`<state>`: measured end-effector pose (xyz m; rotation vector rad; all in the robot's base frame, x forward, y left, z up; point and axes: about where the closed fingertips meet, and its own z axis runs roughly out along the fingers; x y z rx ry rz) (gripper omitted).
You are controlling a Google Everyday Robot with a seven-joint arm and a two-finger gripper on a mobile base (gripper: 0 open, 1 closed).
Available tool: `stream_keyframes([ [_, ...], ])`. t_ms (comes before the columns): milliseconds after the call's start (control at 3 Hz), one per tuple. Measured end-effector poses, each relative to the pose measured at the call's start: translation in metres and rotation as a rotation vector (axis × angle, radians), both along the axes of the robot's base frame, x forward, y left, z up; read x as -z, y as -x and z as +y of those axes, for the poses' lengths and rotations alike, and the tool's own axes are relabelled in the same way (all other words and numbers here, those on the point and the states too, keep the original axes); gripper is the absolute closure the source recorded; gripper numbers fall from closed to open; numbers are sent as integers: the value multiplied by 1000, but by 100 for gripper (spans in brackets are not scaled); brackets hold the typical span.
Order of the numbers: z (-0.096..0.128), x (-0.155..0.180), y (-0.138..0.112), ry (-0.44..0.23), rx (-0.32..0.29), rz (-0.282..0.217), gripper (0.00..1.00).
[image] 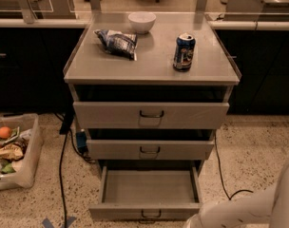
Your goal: Close bottom drawer
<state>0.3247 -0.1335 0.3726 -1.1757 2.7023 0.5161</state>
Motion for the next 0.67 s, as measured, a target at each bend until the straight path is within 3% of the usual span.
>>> stream_keyframes([
  [667,-1,8,6,-33,15,23,100],
])
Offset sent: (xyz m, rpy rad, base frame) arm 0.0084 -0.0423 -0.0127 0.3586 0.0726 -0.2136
